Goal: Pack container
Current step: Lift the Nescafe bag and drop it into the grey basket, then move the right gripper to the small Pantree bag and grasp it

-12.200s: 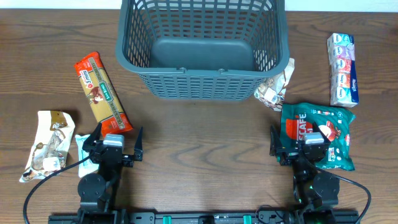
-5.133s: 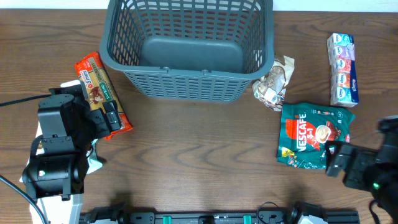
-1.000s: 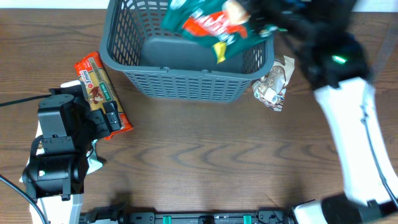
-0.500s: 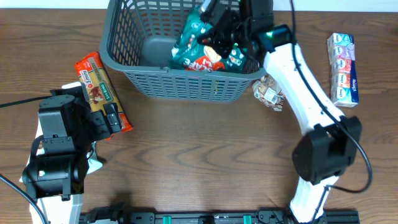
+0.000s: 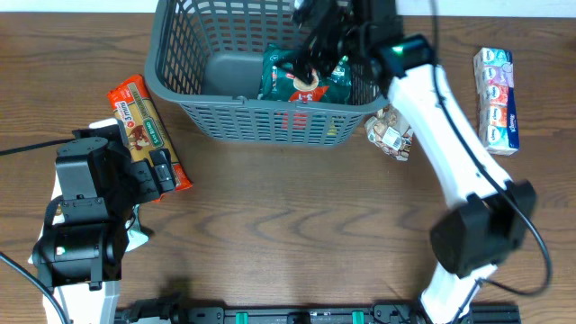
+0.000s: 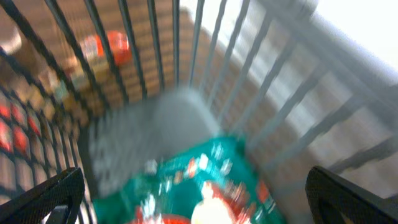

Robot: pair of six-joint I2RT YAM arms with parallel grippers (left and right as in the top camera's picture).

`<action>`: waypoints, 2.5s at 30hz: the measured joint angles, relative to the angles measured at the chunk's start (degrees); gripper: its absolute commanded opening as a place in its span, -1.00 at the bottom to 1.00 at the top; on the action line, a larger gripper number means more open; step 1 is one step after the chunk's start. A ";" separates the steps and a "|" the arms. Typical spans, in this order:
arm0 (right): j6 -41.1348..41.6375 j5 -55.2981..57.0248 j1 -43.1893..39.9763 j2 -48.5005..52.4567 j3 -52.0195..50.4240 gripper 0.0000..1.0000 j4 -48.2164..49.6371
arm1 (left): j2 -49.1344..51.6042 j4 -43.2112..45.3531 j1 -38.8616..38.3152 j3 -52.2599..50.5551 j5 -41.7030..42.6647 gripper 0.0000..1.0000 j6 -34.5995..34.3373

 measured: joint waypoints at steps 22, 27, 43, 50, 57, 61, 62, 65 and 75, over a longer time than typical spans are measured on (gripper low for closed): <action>39.91 34.69 -20.59 -17.38 -0.61 0.99 -29.07 | 0.00 -0.02 0.00 0.00 0.00 0.97 0.00; 41.18 35.56 -20.90 -10.71 -5.27 0.98 -28.76 | -0.02 0.00 0.00 0.00 0.00 0.97 0.00; 41.94 30.51 -18.62 7.56 -10.19 0.99 -21.90 | 0.00 0.00 0.00 0.00 0.00 0.97 0.00; 41.92 29.29 -17.94 11.04 -10.19 0.98 -19.56 | 0.00 -0.02 0.00 0.00 0.00 0.97 0.00; 41.92 29.14 -17.94 16.33 -10.19 0.98 -18.75 | 0.00 0.00 0.00 0.00 0.00 0.97 0.02; 41.48 28.96 -17.92 17.88 -10.25 0.41 -18.16 | 0.00 0.00 0.00 0.00 0.00 0.97 0.00; 41.40 28.85 -17.92 17.90 -10.25 0.19 -17.88 | 0.00 -0.02 0.00 0.00 0.00 0.97 0.00; 41.48 28.02 -17.92 17.90 -10.25 -0.87 -17.16 | 0.00 0.00 0.00 0.00 0.00 0.97 0.00; 41.24 27.39 -17.90 17.75 -10.25 -0.98 -16.87 | 0.00 -0.02 0.00 0.00 0.00 0.97 0.00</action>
